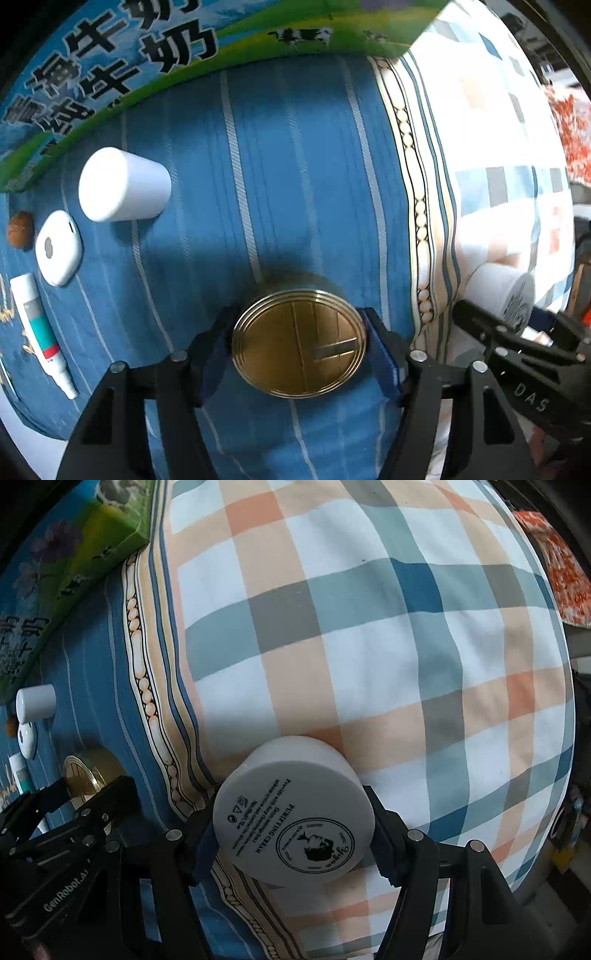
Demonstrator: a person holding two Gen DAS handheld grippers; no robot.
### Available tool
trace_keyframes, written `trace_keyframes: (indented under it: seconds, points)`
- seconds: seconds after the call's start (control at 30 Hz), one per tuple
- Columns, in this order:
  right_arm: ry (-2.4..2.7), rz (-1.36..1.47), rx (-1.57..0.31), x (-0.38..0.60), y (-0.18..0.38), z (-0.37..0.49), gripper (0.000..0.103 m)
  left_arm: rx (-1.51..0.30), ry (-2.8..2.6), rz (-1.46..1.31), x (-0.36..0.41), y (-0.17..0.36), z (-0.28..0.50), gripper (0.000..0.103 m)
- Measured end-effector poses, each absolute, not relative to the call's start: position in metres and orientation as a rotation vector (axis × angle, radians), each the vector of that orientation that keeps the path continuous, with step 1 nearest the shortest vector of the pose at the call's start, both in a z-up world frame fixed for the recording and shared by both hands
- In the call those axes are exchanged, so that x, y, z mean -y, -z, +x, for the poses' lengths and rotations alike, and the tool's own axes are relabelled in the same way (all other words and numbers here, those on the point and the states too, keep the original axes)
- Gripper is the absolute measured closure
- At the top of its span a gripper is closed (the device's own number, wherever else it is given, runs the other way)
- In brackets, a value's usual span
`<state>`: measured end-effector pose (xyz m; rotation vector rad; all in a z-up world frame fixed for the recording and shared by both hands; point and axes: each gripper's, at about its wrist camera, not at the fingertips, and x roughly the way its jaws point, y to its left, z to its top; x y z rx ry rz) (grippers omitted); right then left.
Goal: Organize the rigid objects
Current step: 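Carry the gold tin and white cream jar into the box with both tools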
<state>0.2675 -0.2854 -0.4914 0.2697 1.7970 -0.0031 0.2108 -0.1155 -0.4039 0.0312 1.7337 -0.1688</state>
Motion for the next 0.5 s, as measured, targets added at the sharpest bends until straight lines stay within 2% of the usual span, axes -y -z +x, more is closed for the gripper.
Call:
trace_keyframes:
  seconds: [0.1,0.23,0.27,0.3,0.33,0.5]
  points:
    - [0.017,0.302,-1.797,0.292,0.492,0.267,0.032,-1.750,0.172,0.025,0.119,0.405,0.218,0.030]
    - [0.035,0.315,-1.797,0.316,0.494,0.250,0.032,-1.741,0.164,0.087,0.130,0.407,0.223,0.031]
    - [0.035,0.314,-1.795,0.318,0.495,0.251,0.032,-1.738,0.162,0.096,0.133,0.408,0.222,0.032]
    - [0.035,0.300,-1.799,0.318,0.495,0.251,0.032,-1.732,0.160,0.114,0.135,0.407,0.220,0.038]
    - [0.037,0.281,-1.799,0.318,0.494,0.250,0.032,-1.725,0.156,0.130,0.137,0.406,0.221,0.040]
    - [0.030,0.192,-1.784,0.293,0.494,0.228,0.033,-1.699,0.147,0.132,0.145,0.402,0.210,0.040]
